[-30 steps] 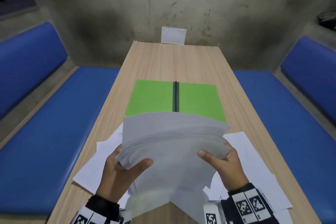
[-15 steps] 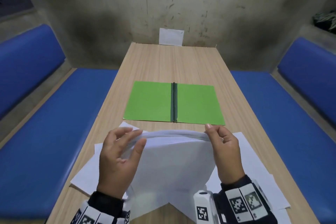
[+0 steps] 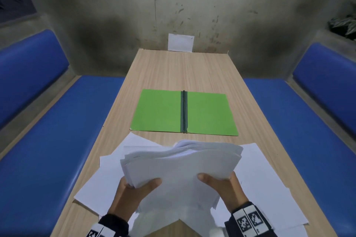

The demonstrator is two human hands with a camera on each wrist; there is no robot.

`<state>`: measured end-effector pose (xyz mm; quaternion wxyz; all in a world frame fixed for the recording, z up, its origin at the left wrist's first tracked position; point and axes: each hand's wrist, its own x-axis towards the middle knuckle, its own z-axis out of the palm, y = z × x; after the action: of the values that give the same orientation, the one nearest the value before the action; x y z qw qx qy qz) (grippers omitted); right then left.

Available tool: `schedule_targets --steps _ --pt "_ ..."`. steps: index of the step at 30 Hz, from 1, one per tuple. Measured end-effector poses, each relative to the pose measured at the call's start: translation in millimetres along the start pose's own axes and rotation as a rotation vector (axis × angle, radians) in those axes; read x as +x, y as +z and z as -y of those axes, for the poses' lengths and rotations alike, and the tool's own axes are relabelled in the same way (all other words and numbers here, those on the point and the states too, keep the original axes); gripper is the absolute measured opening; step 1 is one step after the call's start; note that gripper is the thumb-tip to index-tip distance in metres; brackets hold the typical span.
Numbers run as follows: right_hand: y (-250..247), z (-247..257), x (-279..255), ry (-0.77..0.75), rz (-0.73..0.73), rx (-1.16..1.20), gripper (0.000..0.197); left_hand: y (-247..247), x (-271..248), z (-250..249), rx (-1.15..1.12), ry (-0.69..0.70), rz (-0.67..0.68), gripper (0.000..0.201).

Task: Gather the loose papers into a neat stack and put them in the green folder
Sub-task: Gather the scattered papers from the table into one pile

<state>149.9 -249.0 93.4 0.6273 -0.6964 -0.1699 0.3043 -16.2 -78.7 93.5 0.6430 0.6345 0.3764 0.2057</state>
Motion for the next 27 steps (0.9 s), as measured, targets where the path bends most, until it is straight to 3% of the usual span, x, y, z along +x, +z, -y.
schedule_targets --steps 2,4,9,11,14,17,19,22,24,25,26,27 --pt "-1.1 4.5 -1.8 -0.042 -0.007 0.014 0.027 -1.8 -2.0 -8.7 -0.045 0.047 -0.02 0.028" --pt "-2.6 11.7 -5.6 -0.093 0.036 0.023 0.033 -5.3 -2.0 -13.0 -0.052 0.069 -0.025 0.038" --pt "-5.2 19.4 -5.6 -0.255 0.034 0.102 0.085 -12.1 0.0 -12.0 -0.03 0.129 -0.014 0.054" --pt "-1.3 27.5 -3.9 -0.309 -0.001 0.136 0.094 -13.2 -3.7 -16.2 -0.043 0.195 0.038 0.059" --pt "6.4 40.1 -1.4 -0.29 -0.09 0.214 0.079 -11.5 -4.0 -16.2 0.005 0.216 0.022 0.06" --pt "11.8 42.3 1.8 -0.225 -0.193 0.216 0.045 -8.0 2.4 -8.8 -0.008 0.14 -0.04 0.039" --pt "11.4 37.9 0.8 -0.227 -0.183 0.182 0.043 -6.4 5.6 -3.5 -0.018 0.102 -0.02 0.023" --pt "11.1 25.4 -5.2 -0.21 -0.09 0.144 0.036 -6.1 5.2 9.9 0.009 0.01 0.027 0.032" --pt "12.3 12.0 -5.8 -0.122 -0.057 0.109 0.021 -7.1 5.4 27.8 0.012 -0.037 0.088 0.062" --pt "12.7 4.0 -5.0 -0.075 -0.068 0.066 0.024 -6.4 5.2 34.8 0.03 -0.034 0.099 0.076" --pt "12.2 -4.0 -3.7 -0.037 -0.075 0.019 0.025 -4.9 5.0 38.6 0.032 -0.036 0.074 0.075" --pt "10.9 -10.5 -2.7 -0.005 -0.079 -0.03 0.024 -3.9 7.3 42.9 0.017 -0.042 0.049 0.057"
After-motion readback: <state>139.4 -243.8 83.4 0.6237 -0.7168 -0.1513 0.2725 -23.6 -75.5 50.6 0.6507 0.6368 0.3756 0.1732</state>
